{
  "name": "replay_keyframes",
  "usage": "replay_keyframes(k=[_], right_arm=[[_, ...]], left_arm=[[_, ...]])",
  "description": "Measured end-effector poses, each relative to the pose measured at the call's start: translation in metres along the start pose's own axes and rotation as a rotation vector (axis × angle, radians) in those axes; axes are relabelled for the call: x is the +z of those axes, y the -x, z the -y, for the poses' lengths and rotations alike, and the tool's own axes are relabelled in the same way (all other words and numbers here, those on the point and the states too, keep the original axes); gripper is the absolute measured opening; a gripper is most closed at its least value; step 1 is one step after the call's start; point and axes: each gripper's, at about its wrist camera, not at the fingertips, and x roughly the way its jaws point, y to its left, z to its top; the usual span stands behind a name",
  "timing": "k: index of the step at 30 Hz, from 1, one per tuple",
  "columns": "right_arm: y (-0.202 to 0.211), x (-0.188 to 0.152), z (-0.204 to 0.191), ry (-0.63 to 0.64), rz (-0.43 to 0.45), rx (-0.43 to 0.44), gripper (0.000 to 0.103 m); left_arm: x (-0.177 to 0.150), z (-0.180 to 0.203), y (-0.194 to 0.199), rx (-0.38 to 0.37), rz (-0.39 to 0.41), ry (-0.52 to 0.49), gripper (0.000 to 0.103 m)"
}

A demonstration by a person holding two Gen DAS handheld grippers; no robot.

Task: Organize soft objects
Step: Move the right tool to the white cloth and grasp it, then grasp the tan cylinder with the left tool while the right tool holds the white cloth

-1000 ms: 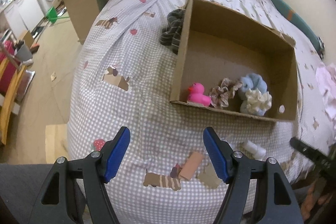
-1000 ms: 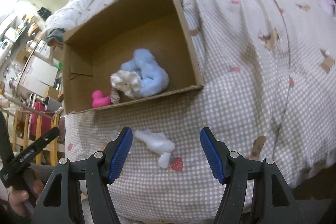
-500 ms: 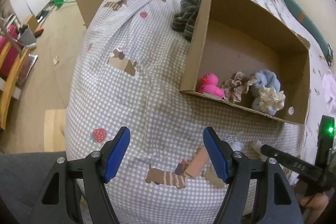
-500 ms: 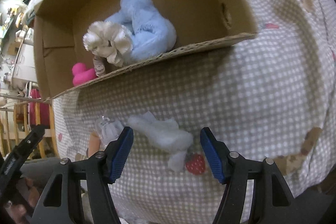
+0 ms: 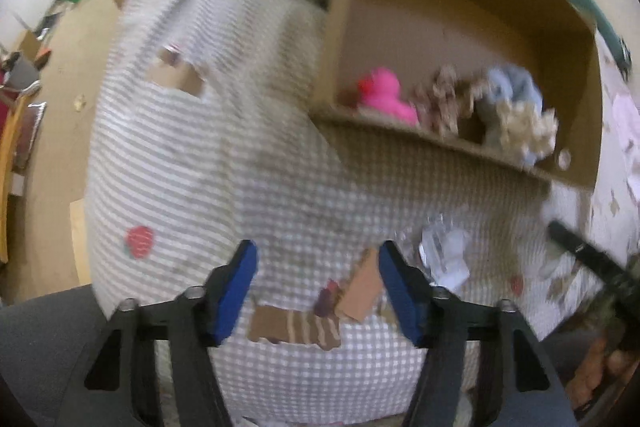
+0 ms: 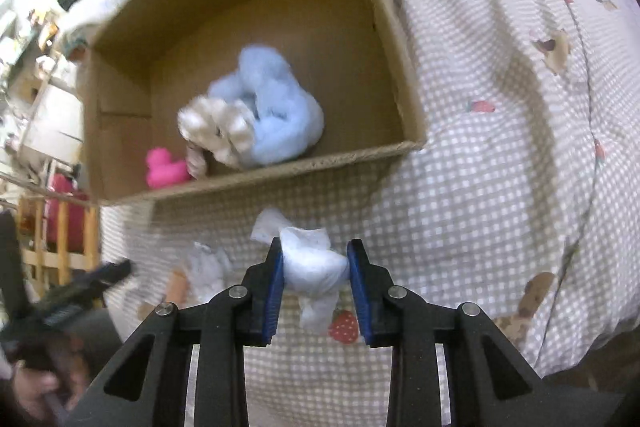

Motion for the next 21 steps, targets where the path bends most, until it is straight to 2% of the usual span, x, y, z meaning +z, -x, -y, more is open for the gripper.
replay_keyframes(k=[3, 5, 9, 13, 16, 21], right_arm=[[0.006, -0.005, 0.0, -0.006, 0.002, 0.033, 0.032], [0.006, -0.007, -0.001, -0.007, -0.005, 0.041, 0.032], [0.007, -0.007, -0.003, -0.007, -0.003, 0.051, 0.032], [0.009, -0.001, -0.002, 0.001, 0.0, 0.068, 0.032], [0.009, 0.0, -0.003, 0.012, 0.005, 0.075, 0.032], [0.006, 0.002, -0.006, 0.016, 0.003, 0.069, 0.033]], left_arm=[[-0.001, 0.002, -0.017, -0.044, -0.065, 0.006, 0.032], [-0.003, 0.008, -0.025, -0.061, -0.095, -0.02, 0.032], [-0.006, 0.018, -0.032, -0.058, -0.1, -0.069, 0.032], [-0.007, 0.017, -0.042, -0.031, -0.115, -0.062, 0.032], [-0.007, 0.019, -0.043, -0.044, -0.115, -0.055, 0.032], [-0.013, 0.037, -0.049, -0.067, -0.132, -0.12, 0.032]])
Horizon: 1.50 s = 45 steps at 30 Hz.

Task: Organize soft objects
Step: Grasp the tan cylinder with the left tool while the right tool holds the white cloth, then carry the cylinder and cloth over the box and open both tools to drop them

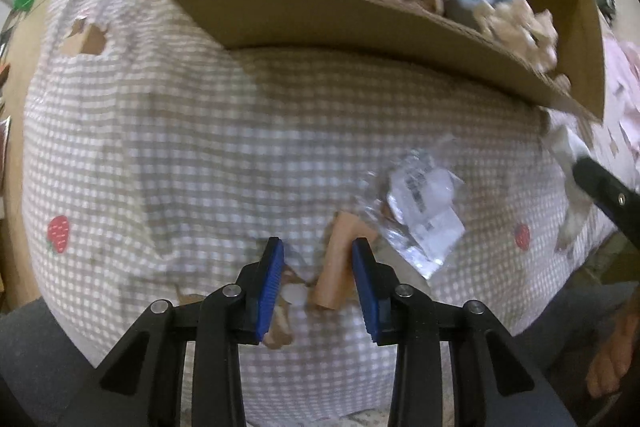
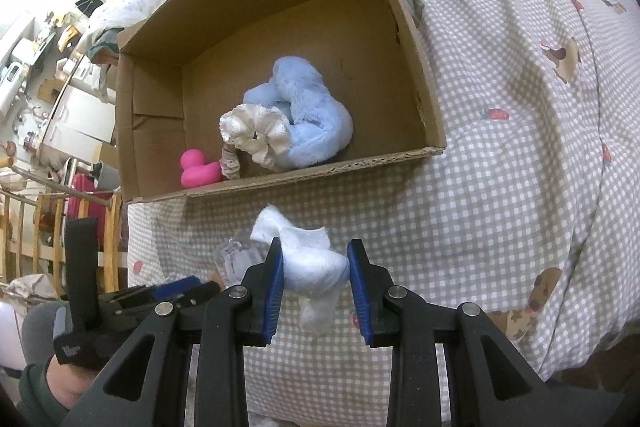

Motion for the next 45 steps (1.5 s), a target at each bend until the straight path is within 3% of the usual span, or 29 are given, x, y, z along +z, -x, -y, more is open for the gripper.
replay_keyframes(k=[1, 3, 6, 12, 20, 24, 31, 39, 45], right_arm=[[-0.001, 0.0, -0.001, 0.0, -0.001, 0.0, 0.033], [-0.002, 0.0, -0.003, 0.006, -0.002, -0.005, 0.033], [-0.002, -0.001, -0.004, 0.012, -0.002, -0.013, 0.033], [-0.001, -0.001, 0.001, -0.006, 0.005, -0.018, 0.033], [0.001, -0.004, 0.008, -0.008, -0.001, -0.039, 0.033], [0.007, -0.01, 0.009, -0.037, -0.016, 0.021, 0.033], [0.042, -0.017, -0.008, 0.003, 0.051, 0.088, 0.033], [0.09, 0.011, -0.038, 0.096, 0.168, 0.116, 0.033], [0.099, 0.046, -0.042, 0.091, 0.247, 0.114, 0.033]], left_arm=[[-0.001, 0.002, 0.001, 0.006, 0.012, -0.004, 0.03], [-0.002, 0.005, -0.002, -0.012, 0.0, -0.013, 0.01], [-0.006, 0.01, -0.001, -0.041, 0.0, -0.01, 0.006], [-0.005, 0.002, 0.021, -0.039, 0.075, 0.018, 0.005], [-0.011, -0.036, 0.055, -0.045, 0.186, 0.124, 0.005], [-0.017, -0.054, 0.078, -0.054, 0.236, 0.167, 0.005], [-0.037, -0.051, 0.129, -0.092, 0.371, 0.165, 0.005], [-0.011, -0.019, 0.198, -0.101, 0.51, 0.088, 0.005], [0.029, -0.005, 0.197, -0.087, 0.526, 0.056, 0.005]])
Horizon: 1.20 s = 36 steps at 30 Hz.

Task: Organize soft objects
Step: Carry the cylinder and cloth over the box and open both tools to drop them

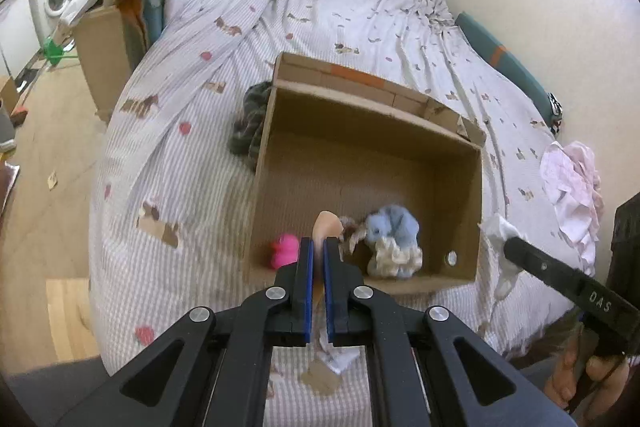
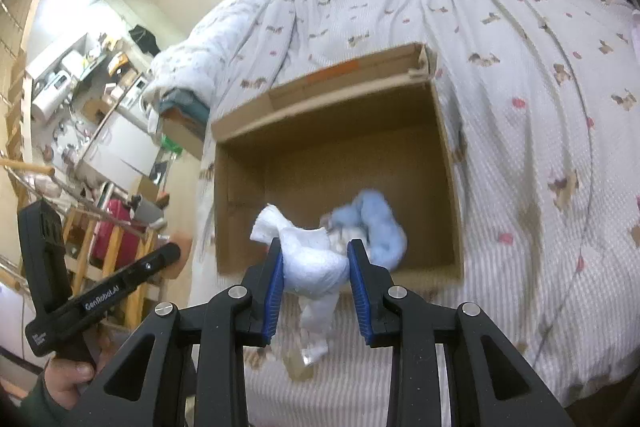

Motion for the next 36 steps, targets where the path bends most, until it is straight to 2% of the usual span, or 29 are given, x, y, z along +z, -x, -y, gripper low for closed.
replay_keyframes(k=[7, 9, 12, 14, 19, 24, 30, 36], right_arm=[[-0.026, 0.014, 0.019, -0.002, 0.024, -0.063, 0.033], [-0.037, 0.009, 0.032, -0.045, 0.01, -0.077, 0.033], [-0.05, 0.005, 0.043, -0.112, -0.011, -0.087, 0.033], [-0.054, 0.006, 0.043, -0.103, -0.009, -0.101, 0.033], [-0.067, 0.006, 0.046, -0.092, -0.048, -0.133, 0.033], [-0.08, 0.004, 0.041, -0.051, -0.081, -0.183, 0.033], [-0.084, 0.002, 0.035, -0.01, -0.079, -0.229, 0.033], [-0.087, 0.0, 0.034, 0.017, -0.091, -0.251, 0.033]], left_arm=[[0.018, 0.008, -0.035, 0.026, -0.001, -0.058, 0.005], [0.018, 0.005, -0.046, 0.02, -0.004, -0.047, 0.005], [0.014, -0.004, -0.067, -0.006, -0.068, 0.029, 0.005], [0.013, -0.003, -0.075, 0.005, -0.076, 0.029, 0.005], [0.014, 0.001, -0.081, 0.044, -0.039, -0.006, 0.005], [0.016, -0.011, -0.091, 0.001, -0.058, 0.078, 0.005], [0.012, 0.0, -0.097, 0.011, -0.068, 0.011, 0.005], [0.007, 0.011, -0.094, 0.003, -0.043, -0.039, 0.005]])
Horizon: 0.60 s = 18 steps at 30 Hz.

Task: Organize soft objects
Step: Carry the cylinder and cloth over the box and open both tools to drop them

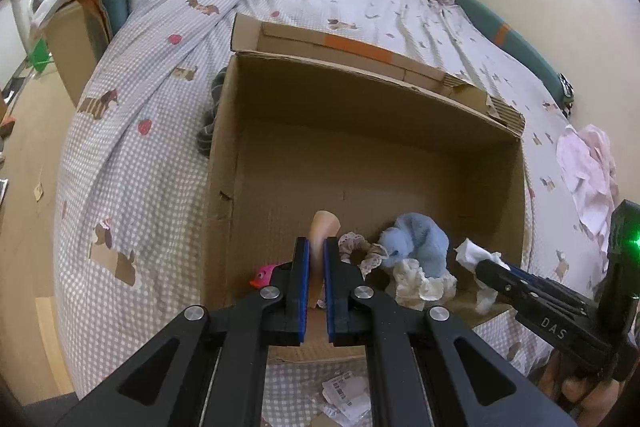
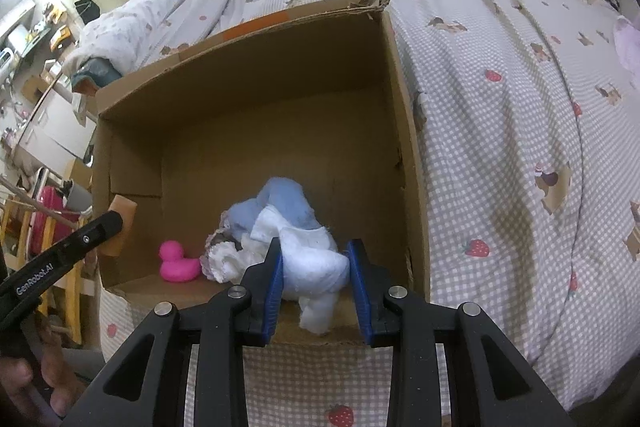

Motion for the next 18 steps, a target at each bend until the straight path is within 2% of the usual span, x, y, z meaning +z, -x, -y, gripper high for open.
replay_keyframes(k=[11, 18], right_arm=[[-0.005, -0.002, -0.003, 0.019, -0.016, 0.0, 0.033], [-0.005, -0.002, -0.002, 0.008, -0.024, 0.013, 0.033]], left_arm=[[-0.003, -0.006, -0.01, 0.027, -0.041, 0.011, 0.006], [-0.004, -0.002, -0.012, 0.045, -0.048, -0.009, 0.017]])
